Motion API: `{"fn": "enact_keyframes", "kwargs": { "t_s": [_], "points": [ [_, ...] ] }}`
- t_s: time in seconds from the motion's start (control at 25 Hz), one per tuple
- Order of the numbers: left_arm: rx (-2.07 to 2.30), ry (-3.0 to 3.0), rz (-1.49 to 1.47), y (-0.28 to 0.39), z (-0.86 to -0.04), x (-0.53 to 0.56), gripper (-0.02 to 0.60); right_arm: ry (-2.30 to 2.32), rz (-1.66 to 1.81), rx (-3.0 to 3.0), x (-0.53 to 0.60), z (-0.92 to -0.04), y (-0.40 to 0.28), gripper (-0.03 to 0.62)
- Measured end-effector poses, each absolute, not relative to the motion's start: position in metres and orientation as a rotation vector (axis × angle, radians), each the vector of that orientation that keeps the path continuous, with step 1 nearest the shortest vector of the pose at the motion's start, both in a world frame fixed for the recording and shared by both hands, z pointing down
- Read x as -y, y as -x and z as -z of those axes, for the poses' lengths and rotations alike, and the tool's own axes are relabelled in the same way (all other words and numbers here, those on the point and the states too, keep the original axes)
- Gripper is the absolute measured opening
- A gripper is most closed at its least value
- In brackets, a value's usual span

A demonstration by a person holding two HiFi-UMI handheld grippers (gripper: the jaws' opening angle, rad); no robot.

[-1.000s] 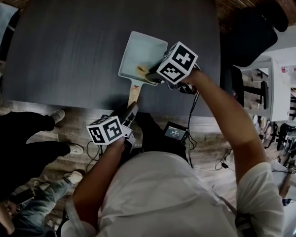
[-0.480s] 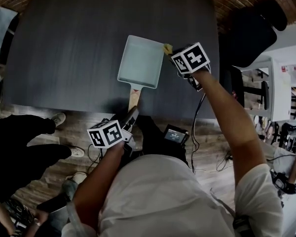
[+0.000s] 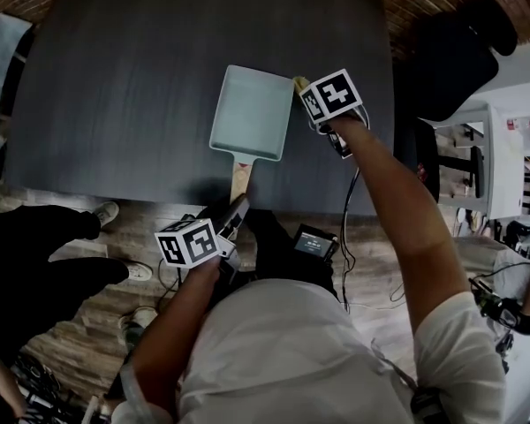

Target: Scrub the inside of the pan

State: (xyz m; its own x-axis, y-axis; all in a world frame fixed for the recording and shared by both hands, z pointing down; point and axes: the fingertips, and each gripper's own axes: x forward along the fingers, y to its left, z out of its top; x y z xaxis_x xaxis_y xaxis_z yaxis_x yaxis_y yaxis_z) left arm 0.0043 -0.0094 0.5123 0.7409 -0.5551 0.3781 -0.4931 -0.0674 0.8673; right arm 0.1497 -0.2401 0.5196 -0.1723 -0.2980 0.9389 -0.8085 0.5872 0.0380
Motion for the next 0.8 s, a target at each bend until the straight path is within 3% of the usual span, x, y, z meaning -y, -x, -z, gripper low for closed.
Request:
{"fn": "enact_keyframes", "kwargs": {
  "t_s": [0.8],
  "points": [
    [0.743,-1.744,-0.006,-0.018,-0.513,0.008,0.110,-0.646,-0.580,1.814,0.177,-0.530,-0.131,0.044]
  ]
}}
